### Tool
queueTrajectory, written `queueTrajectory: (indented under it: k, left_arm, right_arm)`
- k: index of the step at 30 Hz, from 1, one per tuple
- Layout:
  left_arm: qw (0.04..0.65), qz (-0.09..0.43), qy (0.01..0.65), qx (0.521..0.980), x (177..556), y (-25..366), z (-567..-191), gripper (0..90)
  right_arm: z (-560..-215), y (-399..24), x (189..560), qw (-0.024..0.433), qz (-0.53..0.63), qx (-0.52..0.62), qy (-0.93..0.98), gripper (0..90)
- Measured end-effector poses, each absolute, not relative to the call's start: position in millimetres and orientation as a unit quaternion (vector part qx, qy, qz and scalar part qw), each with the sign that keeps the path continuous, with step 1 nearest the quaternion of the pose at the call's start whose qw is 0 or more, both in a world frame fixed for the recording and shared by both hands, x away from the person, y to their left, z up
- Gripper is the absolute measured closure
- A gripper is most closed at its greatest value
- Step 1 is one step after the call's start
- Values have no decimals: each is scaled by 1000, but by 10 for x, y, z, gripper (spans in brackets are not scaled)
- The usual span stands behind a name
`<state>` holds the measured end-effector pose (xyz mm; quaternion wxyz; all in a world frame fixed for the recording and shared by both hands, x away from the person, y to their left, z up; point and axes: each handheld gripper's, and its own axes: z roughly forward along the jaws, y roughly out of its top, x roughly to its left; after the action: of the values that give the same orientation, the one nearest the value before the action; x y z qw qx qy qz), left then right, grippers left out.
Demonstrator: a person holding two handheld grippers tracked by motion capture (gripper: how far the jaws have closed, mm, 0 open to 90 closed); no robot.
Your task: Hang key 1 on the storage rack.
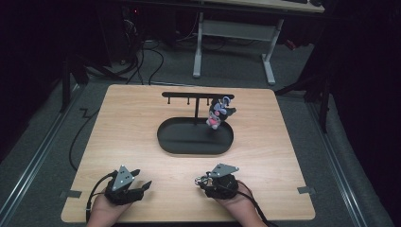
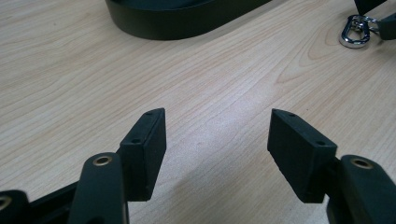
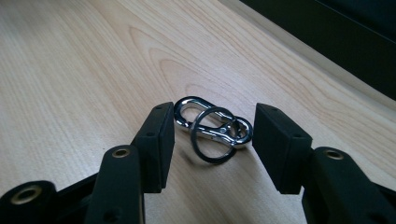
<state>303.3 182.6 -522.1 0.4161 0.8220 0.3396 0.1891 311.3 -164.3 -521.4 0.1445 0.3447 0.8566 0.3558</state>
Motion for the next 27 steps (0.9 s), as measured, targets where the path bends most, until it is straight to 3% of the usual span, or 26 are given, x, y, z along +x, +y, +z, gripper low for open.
queueTrajectory:
  k: [5,9,10,18,27]
  left_arm:
    - [416,189,341,821,3034,1832,-5220,381]
    - [415,189,339,823,3038,1822,-5223,381]
    - [415,189,338,823,3038,1817,-5224,381]
    - [414,190,339,823,3034,1836,-5221,381]
    - [415,189,338,823,3039,1838,-5212,381]
  right_arm:
    - [-5209,-1682,3122,152,351,348,856,564]
    - [-5190,-1763,3134,158,357,360,847,667]
    - [-5185,-1795,3140,158,358,363,846,727]
    - [-5214,-1826,3181,153,353,361,849,881]
    - [-5195,-1876,3183,154,350,367,848,885]
